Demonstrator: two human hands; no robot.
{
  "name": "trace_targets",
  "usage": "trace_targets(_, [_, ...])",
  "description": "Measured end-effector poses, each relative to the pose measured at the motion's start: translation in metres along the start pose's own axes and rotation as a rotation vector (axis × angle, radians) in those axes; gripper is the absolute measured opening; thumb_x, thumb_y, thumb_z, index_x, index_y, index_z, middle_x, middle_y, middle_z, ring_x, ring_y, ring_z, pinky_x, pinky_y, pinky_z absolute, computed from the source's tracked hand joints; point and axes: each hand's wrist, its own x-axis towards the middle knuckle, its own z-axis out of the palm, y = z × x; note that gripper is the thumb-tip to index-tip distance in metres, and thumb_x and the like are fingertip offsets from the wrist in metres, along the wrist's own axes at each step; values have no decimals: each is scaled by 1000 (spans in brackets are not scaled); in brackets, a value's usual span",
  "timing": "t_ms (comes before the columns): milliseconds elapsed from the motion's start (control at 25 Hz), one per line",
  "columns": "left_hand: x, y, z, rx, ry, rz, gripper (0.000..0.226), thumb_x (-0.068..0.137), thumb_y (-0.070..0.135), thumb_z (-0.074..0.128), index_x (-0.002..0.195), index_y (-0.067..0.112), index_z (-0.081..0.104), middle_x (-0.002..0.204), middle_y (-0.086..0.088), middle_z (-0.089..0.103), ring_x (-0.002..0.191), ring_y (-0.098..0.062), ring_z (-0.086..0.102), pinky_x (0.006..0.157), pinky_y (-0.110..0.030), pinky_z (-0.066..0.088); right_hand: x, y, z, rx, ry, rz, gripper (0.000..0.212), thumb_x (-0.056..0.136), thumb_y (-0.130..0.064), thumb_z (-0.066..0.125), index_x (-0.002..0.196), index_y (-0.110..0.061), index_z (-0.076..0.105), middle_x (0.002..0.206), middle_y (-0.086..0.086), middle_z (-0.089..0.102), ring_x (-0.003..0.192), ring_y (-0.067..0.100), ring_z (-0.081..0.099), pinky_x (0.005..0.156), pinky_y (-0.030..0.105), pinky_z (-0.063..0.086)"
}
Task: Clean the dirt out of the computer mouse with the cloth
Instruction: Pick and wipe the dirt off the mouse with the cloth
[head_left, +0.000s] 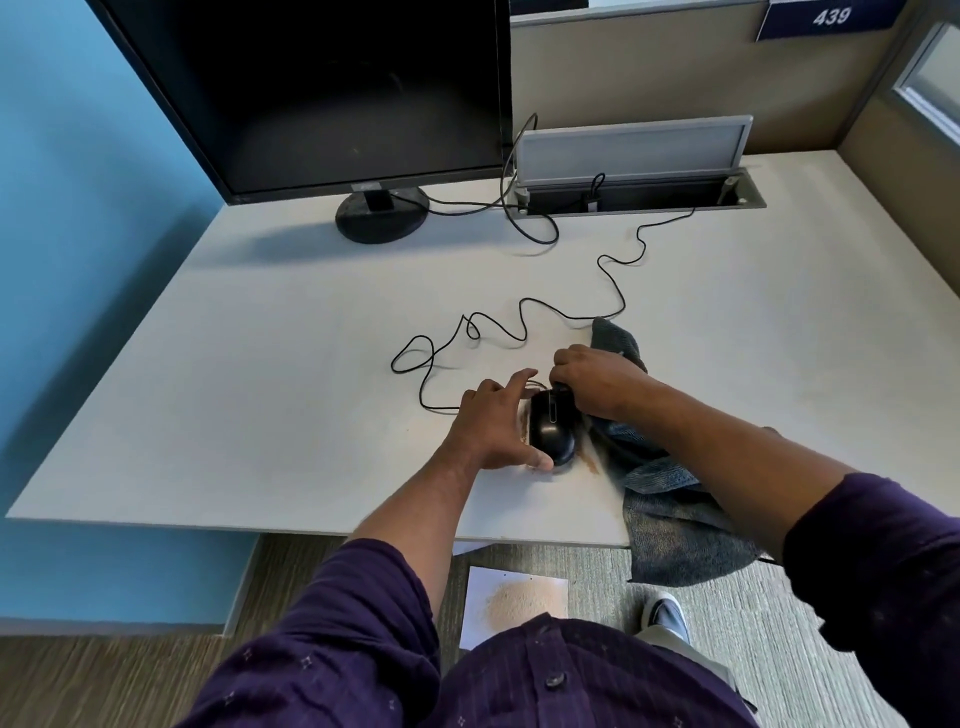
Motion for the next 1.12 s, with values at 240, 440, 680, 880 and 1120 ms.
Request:
trace_targets(240, [-1, 2, -1, 14, -1, 12, 131, 53, 56, 94, 160, 35, 21, 153, 16, 55, 139, -22, 39, 109, -39, 28, -14, 4, 14, 114, 126, 47, 26, 84, -7, 57, 105, -15, 70, 104, 0, 61, 106, 22, 55, 66, 30, 40])
trace_targets(440, [-2, 3, -3, 18, 1, 10, 131, 55, 54, 95, 161, 34, 21, 153, 15, 55, 139, -22, 38, 110, -39, 27, -27, 7, 15, 119, 200, -137, 24, 80, -6, 65, 101, -15, 75, 97, 1, 65, 93, 25, 60, 67, 26, 35])
trace_targets(680, [-3, 6, -5, 39, 3, 8, 129, 57, 53, 96, 161, 33, 22, 154, 14, 55, 140, -22, 38, 113, -40, 28, -29, 3, 13, 175, 187, -186, 26, 79, -3, 66, 102, -13, 75, 97, 4, 66, 94, 24, 60, 67, 27, 40])
trace_targets(880, [-2, 6, -6, 31, -10, 11, 130, 56, 54, 95, 161, 34, 21, 154, 16, 54, 140, -21, 38, 112, -39, 27, -29, 31, 1, 252, 192, -50, 18, 86, -13, 65, 100, -20, 75, 98, -3, 66, 97, 22, 62, 75, 40, 55])
trace_targets(1120, [-2, 3, -2, -57, -10, -41, 142, 51, 56, 97, 162, 40, 8, 151, 7, 56, 139, -21, 37, 106, -33, 24, 0, -1, 0, 333, 53, -141, 22, 89, -16, 65, 109, -22, 73, 105, -4, 65, 105, 17, 55, 88, 36, 48])
